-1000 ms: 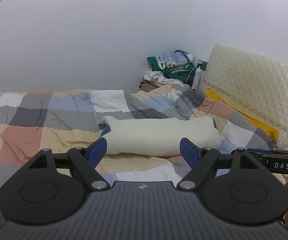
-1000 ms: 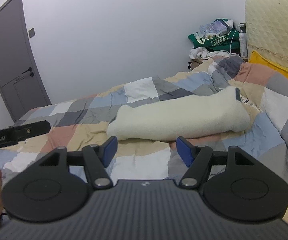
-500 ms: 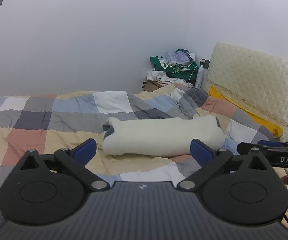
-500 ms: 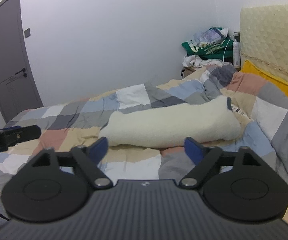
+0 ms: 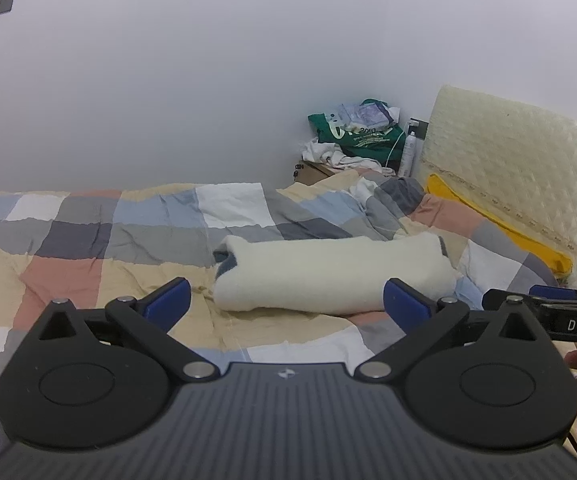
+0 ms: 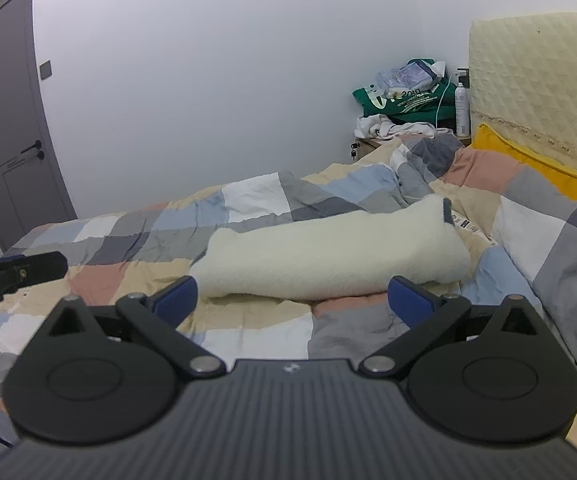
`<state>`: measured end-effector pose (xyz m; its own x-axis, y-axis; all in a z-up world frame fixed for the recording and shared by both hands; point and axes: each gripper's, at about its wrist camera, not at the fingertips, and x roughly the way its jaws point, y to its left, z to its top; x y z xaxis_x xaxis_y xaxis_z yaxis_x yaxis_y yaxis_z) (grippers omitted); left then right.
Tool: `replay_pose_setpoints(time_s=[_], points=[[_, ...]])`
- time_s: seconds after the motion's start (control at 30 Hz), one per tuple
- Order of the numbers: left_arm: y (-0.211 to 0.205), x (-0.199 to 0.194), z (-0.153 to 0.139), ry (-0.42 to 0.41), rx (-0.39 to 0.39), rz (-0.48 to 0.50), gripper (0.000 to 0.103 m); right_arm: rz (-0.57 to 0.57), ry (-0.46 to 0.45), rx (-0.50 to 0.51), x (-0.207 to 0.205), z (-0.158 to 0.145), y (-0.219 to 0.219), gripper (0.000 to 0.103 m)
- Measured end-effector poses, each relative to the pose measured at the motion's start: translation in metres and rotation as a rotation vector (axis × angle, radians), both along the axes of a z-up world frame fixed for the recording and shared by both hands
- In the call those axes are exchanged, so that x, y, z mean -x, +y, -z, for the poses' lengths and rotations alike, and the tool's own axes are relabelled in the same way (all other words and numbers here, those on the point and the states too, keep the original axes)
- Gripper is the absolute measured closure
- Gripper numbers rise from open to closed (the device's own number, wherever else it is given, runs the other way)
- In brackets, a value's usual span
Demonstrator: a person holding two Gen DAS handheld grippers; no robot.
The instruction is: Fold large clothes
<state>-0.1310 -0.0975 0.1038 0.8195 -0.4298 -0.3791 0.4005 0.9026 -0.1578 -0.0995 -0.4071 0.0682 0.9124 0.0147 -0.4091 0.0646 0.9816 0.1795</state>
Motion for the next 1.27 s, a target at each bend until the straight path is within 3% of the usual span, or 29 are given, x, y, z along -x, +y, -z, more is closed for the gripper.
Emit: replay_pose_setpoints(time_s=[1.27], points=[[0.0005,0.0069,-0.0059,-0.001,-0.003,0.002,0.000,-0.003,0.019,-0.003,0.0019,0.0026,0.0035,0.000]])
